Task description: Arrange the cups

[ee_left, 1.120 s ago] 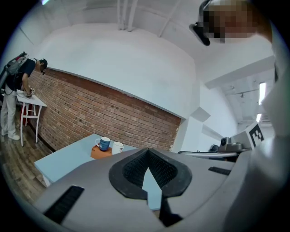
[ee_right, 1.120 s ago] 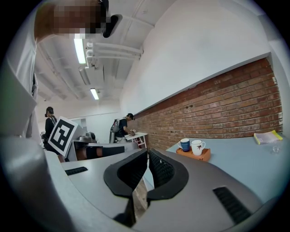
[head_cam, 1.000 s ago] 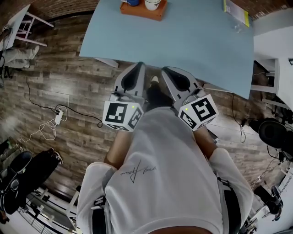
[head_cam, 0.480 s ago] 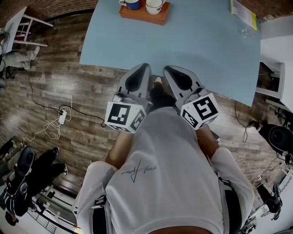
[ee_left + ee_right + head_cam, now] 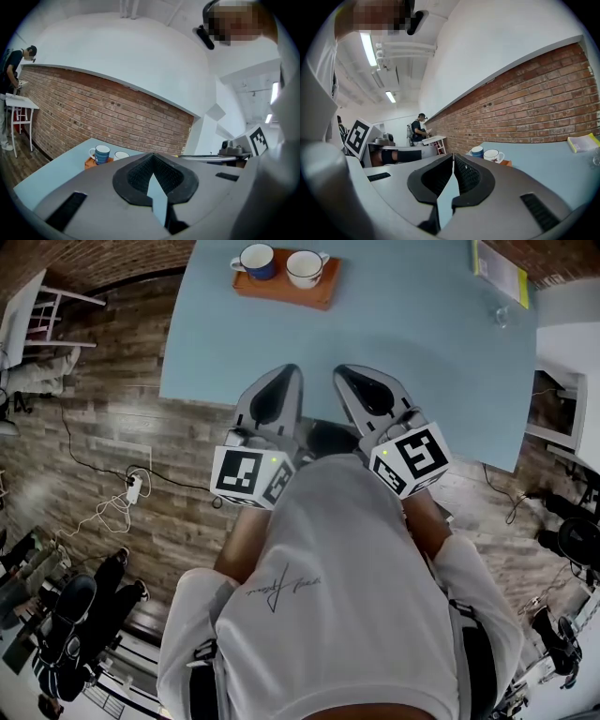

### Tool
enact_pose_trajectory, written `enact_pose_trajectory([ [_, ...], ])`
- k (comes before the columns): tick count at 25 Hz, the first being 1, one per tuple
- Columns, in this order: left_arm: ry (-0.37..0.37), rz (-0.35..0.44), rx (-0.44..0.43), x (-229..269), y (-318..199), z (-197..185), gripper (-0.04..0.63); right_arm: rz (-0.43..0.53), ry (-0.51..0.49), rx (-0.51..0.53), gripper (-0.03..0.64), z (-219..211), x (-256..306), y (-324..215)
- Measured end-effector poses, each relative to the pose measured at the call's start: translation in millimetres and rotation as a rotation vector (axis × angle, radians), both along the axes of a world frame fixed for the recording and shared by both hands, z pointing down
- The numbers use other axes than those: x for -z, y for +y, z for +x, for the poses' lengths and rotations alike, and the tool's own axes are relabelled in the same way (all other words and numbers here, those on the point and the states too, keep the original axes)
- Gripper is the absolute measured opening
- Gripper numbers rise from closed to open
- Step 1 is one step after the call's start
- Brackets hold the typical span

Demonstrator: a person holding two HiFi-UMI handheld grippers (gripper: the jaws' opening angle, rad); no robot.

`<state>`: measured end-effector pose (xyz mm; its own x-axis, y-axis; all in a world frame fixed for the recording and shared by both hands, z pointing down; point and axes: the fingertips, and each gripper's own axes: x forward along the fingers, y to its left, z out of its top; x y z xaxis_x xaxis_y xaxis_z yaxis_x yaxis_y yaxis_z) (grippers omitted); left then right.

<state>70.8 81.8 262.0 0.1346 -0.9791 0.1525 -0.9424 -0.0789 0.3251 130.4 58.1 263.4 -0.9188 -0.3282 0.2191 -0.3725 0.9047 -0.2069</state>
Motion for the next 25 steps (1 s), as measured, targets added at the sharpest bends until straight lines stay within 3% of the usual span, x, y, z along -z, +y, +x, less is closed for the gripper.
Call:
enact_pose_trajectory([
  [6, -0.027, 0.029, 0.020, 9.4, -24.1, -1.9, 0.008, 0.035, -0.034, 0.015, 0.021, 0.4, 10.2, -26.3],
  [16, -0.028, 0.006, 0.023, -1.5, -45.3, 6.7, 0.008, 0.024, -0.034, 0.008, 0.021, 4.6, 2.5, -46.0],
  [25, -0.022, 0.023, 0.026, -1.0, -61.5, 1.0, 0.008, 0.046, -0.019, 0.082, 0.021, -7.7, -2.6, -56.5],
])
